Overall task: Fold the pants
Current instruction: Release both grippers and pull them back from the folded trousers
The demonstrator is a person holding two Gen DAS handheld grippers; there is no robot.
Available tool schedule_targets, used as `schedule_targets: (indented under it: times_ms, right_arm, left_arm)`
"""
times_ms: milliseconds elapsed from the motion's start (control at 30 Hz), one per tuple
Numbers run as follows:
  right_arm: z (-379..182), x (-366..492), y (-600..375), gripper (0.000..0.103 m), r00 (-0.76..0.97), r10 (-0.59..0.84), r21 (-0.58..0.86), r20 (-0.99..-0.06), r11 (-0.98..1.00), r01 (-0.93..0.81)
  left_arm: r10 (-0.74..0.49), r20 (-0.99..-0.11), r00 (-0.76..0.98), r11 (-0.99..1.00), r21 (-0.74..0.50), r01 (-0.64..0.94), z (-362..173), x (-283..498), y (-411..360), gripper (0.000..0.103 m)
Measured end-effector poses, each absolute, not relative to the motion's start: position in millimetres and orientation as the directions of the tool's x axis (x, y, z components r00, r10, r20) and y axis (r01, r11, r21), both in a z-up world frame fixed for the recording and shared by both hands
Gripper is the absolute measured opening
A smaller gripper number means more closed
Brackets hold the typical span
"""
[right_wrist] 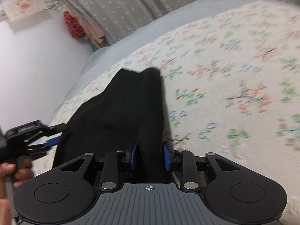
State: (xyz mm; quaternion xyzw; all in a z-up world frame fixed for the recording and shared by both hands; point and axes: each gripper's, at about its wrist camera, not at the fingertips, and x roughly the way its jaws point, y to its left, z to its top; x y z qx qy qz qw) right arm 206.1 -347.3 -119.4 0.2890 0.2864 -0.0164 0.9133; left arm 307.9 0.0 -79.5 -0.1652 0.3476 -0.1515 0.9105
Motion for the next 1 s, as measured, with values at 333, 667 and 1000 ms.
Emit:
schedule_targets:
  times_ms: [333, 667, 1000]
  right_arm:
    - [-121.6, 174.7, -295.5, 0.028, 0.787, 0.113, 0.347, -0.607, 0.928, 0.134]
    - [-109.4, 140.3, -274.7, 0.030, 0.685, 0.088, 0.193, -0.724, 0.978, 0.079]
    - [-16.7, 80.4, -263.5, 0.053, 0.850, 0.108, 0.222, -0.515, 0.975, 0.011]
  left_arm:
    - [-0.369, -0.696, 0.616, 0.927, -0.227, 0.299, -109.5, 234.5, -48.9, 0.052]
    - [-0.318, -0.709, 0.630, 0.944, -0.176, 0.278, -105.3, 203.3, -35.1, 0.043]
    - [-0.266, -0.577, 0.772, 0.964, -0.164, 0.210, -26.1, 137.4, -28.4, 0.076]
